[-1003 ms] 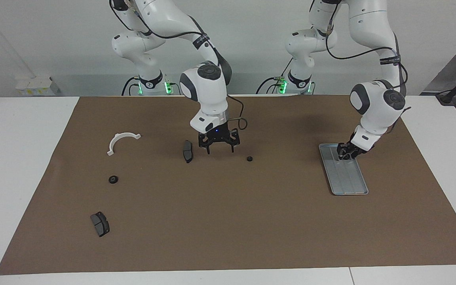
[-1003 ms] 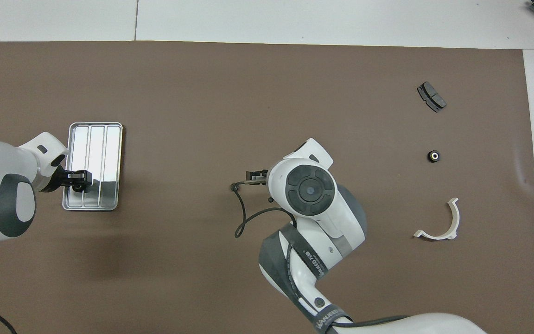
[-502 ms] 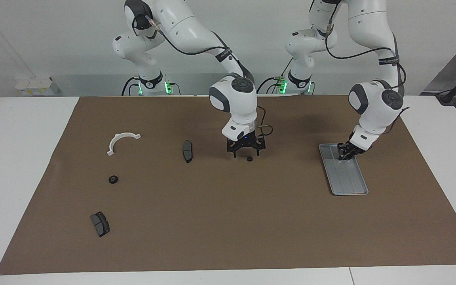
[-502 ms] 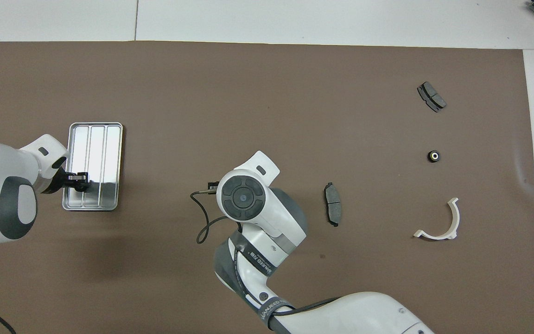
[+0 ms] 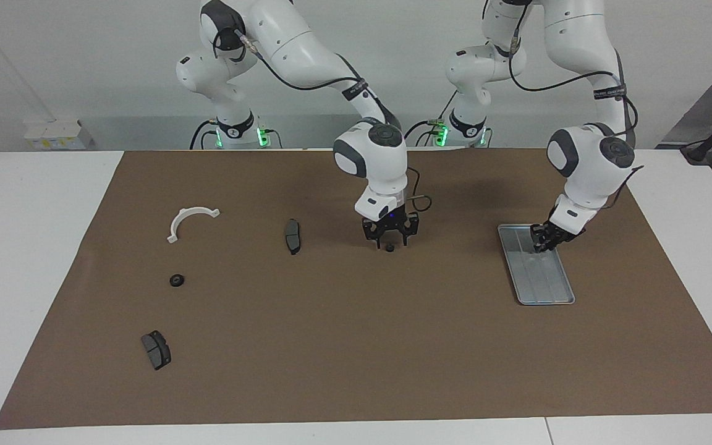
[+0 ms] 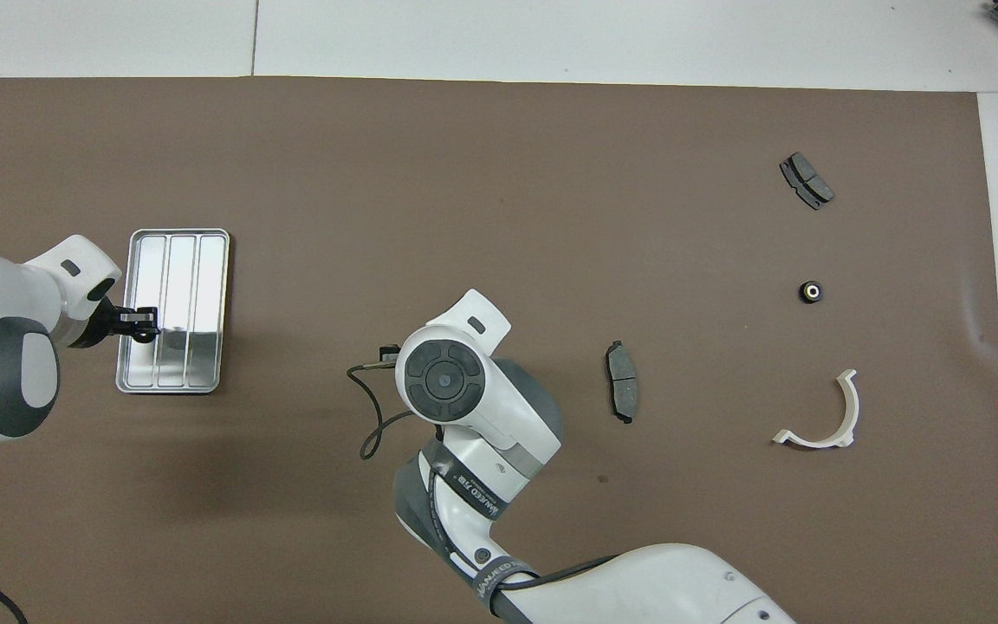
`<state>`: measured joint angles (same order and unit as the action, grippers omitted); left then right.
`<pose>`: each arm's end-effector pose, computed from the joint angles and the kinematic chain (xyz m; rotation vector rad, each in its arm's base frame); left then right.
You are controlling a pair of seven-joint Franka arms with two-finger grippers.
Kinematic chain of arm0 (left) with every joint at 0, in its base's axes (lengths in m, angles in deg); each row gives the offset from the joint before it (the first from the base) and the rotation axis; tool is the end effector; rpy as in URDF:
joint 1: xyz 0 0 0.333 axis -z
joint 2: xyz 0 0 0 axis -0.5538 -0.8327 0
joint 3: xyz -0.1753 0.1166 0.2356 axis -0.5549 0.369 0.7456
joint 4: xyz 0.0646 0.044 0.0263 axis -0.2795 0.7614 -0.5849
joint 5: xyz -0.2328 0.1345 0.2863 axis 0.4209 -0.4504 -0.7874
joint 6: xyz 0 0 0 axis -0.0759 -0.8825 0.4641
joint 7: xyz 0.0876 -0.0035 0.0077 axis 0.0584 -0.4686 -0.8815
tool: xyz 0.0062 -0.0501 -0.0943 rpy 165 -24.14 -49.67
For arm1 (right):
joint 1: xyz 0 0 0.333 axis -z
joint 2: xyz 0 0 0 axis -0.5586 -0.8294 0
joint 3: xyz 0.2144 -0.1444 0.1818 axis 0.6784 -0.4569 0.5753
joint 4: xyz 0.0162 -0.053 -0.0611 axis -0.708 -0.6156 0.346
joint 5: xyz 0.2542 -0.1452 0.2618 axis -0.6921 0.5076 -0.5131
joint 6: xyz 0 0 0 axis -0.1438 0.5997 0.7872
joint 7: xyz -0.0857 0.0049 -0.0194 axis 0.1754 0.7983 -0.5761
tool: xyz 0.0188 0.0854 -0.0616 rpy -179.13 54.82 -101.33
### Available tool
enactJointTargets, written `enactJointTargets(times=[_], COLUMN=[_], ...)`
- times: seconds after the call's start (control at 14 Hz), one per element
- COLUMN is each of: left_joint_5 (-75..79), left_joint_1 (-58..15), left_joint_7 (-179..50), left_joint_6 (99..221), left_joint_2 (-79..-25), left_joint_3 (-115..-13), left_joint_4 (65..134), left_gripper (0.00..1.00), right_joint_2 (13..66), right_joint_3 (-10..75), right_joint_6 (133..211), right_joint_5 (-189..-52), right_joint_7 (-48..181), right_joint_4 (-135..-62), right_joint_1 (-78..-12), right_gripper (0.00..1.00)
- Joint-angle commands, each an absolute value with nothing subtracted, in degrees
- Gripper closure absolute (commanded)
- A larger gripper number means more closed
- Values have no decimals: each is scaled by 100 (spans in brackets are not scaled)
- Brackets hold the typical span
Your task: Place bearing gear from tray to pile
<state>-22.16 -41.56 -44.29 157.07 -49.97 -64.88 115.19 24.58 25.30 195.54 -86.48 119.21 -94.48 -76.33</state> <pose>0.5562 0.0432 0.3320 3.1285 -0.0056 0.0782 0.5057 0.4653 0.2967 -3.0197 -0.0181 -0.2600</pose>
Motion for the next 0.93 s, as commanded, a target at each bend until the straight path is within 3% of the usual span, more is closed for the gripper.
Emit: enactJointTargets(times=[0.0,0.14,0.21,0.57,0.86], left_joint_5=[-2187,-2187,-2187,-2187,-2187], left_joint_1=[-4023,-3672,-3479,-2538,-1792], left_joint_7=[-4811,-5495,-5943,-7720,-8976], left_joint_6=[15231,15204,15239,15344,15853], left_joint_2=[-5014,-5014,-5023,-5014,-5032], left_joint_3=[-6532,-6532,-6523,-6523,-6523], left_joint_4=[11067,11005,11005,11005,11031], left_gripper=[86,87,87,87,87], right_joint_2=[2412,2412,2412,2412,2464], right_joint_3=[2547,2547,2547,2529,2459], right_joint_6=[19758,19881,19882,19882,19987], right_joint_5=[-8637,-8637,-8628,-8541,-8295], right_joint_7=[11991,12009,12009,12026,12140], right_joint_4=[-9500,-9640,-9676,-9562,-9544], right_joint_1=[-7615,-7632,-7650,-7632,-7519], right_gripper=[37,38,43,90,100])
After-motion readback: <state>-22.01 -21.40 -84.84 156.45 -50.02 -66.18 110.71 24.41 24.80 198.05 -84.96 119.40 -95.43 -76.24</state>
